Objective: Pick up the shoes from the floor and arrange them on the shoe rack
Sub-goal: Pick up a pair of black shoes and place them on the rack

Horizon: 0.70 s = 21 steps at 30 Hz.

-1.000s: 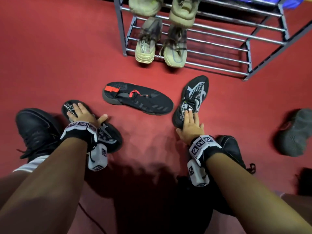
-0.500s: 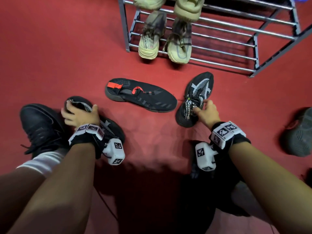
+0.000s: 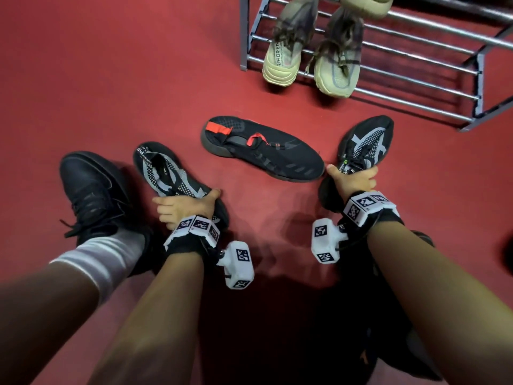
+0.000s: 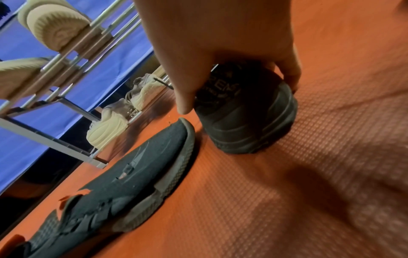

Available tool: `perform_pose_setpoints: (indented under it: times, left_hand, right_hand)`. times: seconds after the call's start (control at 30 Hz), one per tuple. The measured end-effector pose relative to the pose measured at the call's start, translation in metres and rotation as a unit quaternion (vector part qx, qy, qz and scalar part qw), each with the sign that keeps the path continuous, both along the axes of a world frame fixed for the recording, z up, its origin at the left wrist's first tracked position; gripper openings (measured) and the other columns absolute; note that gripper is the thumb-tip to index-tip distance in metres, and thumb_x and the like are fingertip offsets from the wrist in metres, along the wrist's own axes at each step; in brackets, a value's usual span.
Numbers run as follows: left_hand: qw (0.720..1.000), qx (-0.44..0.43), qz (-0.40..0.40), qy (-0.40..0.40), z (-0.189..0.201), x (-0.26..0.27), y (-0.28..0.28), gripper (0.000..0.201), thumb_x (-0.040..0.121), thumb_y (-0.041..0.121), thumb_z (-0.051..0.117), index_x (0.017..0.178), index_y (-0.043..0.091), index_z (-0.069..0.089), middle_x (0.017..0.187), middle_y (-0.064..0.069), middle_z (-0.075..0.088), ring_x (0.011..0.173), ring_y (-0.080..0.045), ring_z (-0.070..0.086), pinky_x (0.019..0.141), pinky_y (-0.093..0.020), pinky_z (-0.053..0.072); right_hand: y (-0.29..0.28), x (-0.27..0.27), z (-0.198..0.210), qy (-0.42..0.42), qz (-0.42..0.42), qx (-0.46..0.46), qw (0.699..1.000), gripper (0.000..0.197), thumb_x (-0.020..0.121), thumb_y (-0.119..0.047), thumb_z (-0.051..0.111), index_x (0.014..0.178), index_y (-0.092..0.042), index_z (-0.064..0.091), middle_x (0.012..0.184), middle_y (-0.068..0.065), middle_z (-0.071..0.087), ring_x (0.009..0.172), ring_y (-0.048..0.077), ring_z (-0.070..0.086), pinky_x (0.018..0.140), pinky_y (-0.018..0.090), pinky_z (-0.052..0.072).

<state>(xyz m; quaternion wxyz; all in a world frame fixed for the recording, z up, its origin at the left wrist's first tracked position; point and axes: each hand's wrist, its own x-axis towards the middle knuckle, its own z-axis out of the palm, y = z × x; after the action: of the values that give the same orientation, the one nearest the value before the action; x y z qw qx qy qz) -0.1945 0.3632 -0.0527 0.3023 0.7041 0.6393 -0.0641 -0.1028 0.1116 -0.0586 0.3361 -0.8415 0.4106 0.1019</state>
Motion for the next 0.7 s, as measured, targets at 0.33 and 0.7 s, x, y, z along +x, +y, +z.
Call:
perform_pose_setpoints:
  times: [0.33,0.7]
  left_hand:
    - [0.998,-0.005,-0.015,-0.057,0.011,0.014,0.026,0.113,0.059,0.051,0.08,0.141,-0.002,0.024,0.141,-0.018,0.034,0.133,-0.033,0.031,0.11,-0.04,0.025]
    - [0.982,0.053,-0.173,0.051,0.006,0.017,0.009,0.129,0.053,0.054,0.083,0.146,-0.002,0.014,0.147,-0.023,0.031,0.138,-0.035,0.025,0.117,-0.049,0.006]
  right_hand:
    - [-0.005,0.004,0.004,0.007,0.006,-0.012,1.0,0.103,0.07,-0.046,0.077,0.145,-0.008,0.017,0.143,0.02,0.038,0.134,0.038,0.034,0.113,0.049,0.024]
    - [-0.03,-0.004,0.02,0.018,0.064,-0.018,0.998,0.088,0.07,-0.043,0.074,0.137,-0.008,0.029,0.134,0.018,0.05,0.125,0.038,0.045,0.107,0.047,0.036]
